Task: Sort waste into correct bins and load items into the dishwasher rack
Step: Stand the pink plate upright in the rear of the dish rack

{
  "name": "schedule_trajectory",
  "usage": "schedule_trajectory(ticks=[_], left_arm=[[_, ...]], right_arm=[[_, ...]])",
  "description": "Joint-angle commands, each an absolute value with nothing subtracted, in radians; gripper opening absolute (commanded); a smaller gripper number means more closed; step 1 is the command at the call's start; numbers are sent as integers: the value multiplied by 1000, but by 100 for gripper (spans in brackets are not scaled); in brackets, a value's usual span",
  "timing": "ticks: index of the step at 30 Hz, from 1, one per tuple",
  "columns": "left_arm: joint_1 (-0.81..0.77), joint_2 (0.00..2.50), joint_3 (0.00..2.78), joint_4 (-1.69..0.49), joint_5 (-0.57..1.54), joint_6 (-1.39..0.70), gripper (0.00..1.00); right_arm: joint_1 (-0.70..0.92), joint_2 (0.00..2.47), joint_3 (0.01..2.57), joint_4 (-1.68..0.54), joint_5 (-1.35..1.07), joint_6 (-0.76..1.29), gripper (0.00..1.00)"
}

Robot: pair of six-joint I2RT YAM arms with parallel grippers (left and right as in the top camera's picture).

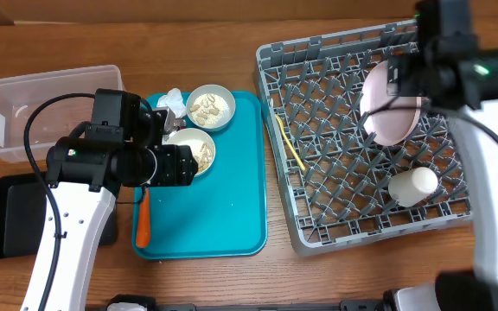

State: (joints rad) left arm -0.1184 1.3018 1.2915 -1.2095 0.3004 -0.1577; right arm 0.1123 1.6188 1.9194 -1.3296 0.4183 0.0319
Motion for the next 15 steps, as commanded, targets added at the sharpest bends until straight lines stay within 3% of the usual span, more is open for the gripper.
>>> schedule_trajectory(ticks=[1, 4, 8, 12, 15], left_arm=[[-125, 1295, 1295, -1211, 142, -203, 72], [-125, 1305, 1266, -1209, 77, -255, 70], [-125, 1350, 1166, -1141, 93, -289, 67], [-130, 1403, 1120, -1004, 320, -208, 54], [-162, 1451, 1121, -937, 283, -194, 51]], right_arm=[[118, 1488, 1992, -1353, 90, 159, 100], [118, 1428, 1992, -1358, -208, 158, 100], [118, 1401, 1992, -1408, -404, 159, 100], [118, 1414, 1982, -1459, -430, 158, 100], [118, 1426, 1982, -1486, -428, 157, 96]])
